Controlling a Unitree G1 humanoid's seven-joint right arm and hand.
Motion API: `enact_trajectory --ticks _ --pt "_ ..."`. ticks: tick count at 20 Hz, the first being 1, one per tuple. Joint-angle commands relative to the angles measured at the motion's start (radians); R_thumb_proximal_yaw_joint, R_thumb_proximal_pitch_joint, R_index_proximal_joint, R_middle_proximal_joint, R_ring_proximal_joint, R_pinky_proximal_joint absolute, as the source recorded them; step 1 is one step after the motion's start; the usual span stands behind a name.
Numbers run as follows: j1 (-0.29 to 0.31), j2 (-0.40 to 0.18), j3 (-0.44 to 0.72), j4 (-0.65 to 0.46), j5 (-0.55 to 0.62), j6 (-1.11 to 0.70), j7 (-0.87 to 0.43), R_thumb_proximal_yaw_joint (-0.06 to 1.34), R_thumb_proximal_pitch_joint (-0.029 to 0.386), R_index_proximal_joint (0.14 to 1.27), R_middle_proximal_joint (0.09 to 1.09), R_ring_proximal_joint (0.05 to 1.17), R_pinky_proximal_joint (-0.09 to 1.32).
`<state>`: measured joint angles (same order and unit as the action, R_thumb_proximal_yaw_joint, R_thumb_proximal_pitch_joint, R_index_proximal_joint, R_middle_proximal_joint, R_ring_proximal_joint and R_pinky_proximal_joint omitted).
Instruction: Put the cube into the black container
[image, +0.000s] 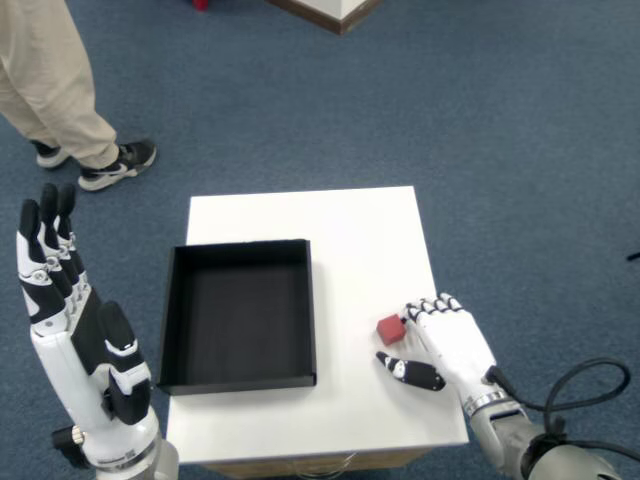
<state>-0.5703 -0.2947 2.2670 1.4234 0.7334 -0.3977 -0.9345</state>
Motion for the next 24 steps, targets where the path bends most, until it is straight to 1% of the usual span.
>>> enact_trajectory --ticks 1,12,24 --pt "-0.034 -0.014 -0.008 0.028 0.013 0.003 -0.056 0.47 -0.002 0.62 0.34 0.30 0.18" --pt "-0.021 0.018 -0.015 0.030 0.026 0.029 -0.126 0.41 -0.008 0.60 0.32 0.29 0.15" --pt "-0.011 0.029 -0.025 0.027 0.048 0.071 -0.117 0.34 -0.006 0.61 0.33 0.27 0.12"
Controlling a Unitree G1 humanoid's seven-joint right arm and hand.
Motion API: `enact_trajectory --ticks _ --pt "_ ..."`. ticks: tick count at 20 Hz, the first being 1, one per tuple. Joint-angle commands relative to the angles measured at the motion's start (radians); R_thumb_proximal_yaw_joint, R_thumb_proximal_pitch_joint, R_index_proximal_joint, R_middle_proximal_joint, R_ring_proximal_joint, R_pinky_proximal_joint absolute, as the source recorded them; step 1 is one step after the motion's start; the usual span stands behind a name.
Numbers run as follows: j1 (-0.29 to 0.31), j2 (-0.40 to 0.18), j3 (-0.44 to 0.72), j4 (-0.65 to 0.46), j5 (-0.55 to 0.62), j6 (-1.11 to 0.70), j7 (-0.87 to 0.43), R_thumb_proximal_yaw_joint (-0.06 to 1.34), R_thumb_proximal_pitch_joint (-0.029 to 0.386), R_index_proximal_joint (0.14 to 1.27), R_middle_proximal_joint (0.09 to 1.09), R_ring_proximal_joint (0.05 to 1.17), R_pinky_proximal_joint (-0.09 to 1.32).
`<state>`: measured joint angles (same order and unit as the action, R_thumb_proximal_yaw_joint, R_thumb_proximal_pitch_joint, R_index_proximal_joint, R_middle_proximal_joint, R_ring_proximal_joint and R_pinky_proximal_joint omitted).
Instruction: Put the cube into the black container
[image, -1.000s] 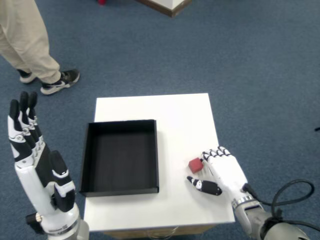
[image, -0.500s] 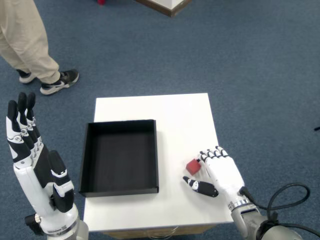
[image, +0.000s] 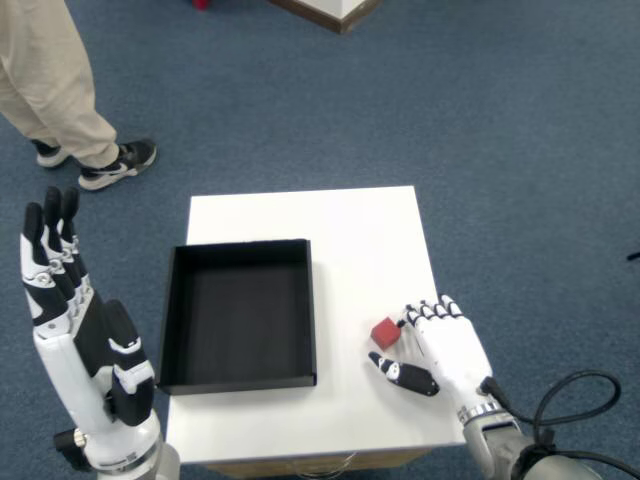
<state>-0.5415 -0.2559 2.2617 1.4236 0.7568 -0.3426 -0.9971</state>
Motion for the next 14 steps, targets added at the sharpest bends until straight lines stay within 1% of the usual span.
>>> enact_trajectory --ticks 1,6,14 --pt "-0.039 -0.010 -0.020 0.027 0.026 0.017 -0.053 0.34 -0.006 0.62 0.33 0.27 0.12" --pt "-0.032 -0.010 -0.022 0.026 0.033 0.025 -0.038 0.33 -0.003 0.63 0.33 0.28 0.12" --pt "-0.037 0.010 -0.021 0.026 0.036 0.020 -0.048 0.32 -0.001 0.64 0.34 0.28 0.13"
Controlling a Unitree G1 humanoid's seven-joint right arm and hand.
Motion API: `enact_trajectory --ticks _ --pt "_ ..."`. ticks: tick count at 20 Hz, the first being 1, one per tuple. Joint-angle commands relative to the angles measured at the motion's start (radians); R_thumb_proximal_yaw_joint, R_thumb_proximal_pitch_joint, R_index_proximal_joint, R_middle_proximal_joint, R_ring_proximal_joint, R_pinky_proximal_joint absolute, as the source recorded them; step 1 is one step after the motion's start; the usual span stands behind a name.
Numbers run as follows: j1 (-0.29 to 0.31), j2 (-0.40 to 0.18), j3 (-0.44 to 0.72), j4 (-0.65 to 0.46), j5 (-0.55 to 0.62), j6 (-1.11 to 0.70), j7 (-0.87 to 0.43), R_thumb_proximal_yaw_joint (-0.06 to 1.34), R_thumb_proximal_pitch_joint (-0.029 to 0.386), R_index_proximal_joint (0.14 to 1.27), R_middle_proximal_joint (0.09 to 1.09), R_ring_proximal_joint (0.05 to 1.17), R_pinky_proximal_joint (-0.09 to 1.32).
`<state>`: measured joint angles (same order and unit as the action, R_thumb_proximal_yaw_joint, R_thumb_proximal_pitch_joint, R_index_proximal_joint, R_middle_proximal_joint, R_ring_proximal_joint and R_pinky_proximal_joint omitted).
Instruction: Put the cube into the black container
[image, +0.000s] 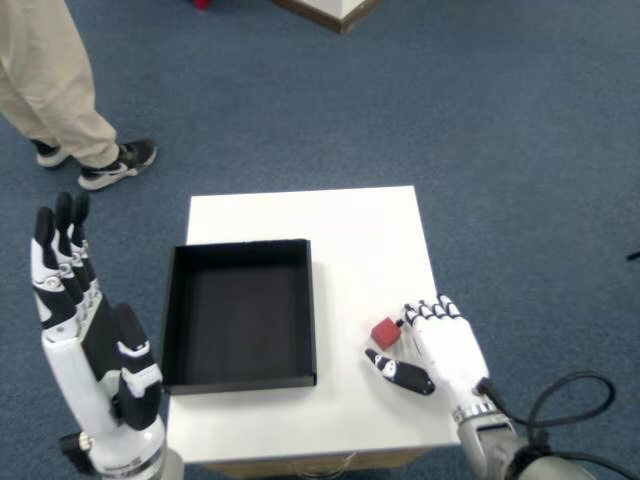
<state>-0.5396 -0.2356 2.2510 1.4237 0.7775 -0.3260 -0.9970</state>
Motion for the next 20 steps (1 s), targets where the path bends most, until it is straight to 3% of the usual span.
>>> enact_trajectory --ticks 1,20 --pt "-0.037 -0.010 -0.010 0.026 0.015 0.001 -0.052 0.33 -0.001 0.64 0.34 0.29 0.14" --pt "-0.037 0.002 0.016 0.030 -0.004 -0.033 -0.148 0.36 0.011 0.67 0.36 0.31 0.18"
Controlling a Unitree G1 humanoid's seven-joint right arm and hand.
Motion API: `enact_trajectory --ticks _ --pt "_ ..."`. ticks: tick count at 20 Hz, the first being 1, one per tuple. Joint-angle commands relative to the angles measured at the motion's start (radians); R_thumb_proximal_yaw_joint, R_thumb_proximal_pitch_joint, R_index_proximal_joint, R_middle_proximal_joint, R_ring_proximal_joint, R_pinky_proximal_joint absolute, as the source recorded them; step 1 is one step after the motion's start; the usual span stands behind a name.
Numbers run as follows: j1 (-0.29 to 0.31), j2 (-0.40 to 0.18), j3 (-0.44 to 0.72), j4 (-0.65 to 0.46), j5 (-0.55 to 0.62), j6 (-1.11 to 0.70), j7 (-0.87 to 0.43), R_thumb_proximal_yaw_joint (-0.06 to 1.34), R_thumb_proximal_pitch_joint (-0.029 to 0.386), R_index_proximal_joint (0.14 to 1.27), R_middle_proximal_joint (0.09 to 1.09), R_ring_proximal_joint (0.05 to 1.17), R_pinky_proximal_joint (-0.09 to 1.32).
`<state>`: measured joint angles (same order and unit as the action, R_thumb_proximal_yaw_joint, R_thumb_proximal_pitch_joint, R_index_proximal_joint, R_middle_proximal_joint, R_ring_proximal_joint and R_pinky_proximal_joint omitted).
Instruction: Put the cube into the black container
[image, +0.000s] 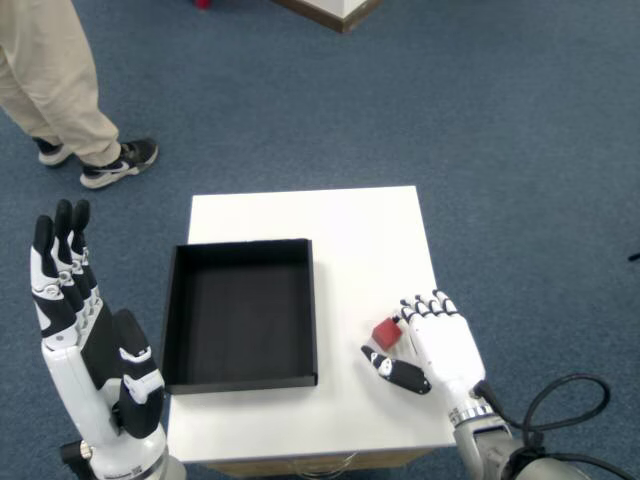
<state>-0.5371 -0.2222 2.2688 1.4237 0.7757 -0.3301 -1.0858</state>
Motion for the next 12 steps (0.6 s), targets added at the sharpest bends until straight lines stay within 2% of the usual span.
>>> enact_trajectory --ticks 1,4,8,10,12 --pt "-0.038 -0.014 -0.001 0.029 -0.003 -0.028 -0.058 0.37 0.015 0.70 0.36 0.31 0.17" --pt "-0.038 -0.018 0.000 0.027 -0.002 -0.024 -0.044 0.39 0.027 0.72 0.37 0.31 0.17" --pt "-0.039 -0.019 0.002 0.026 -0.003 -0.025 -0.040 0.51 0.062 0.74 0.38 0.30 0.16" --pt "-0.043 -0.019 0.003 0.027 -0.004 -0.025 -0.039 0.62 0.088 0.76 0.38 0.30 0.16" --pt "-0.046 -0.019 0.004 0.027 -0.004 -0.024 -0.038 0.65 0.098 0.77 0.38 0.30 0.16"
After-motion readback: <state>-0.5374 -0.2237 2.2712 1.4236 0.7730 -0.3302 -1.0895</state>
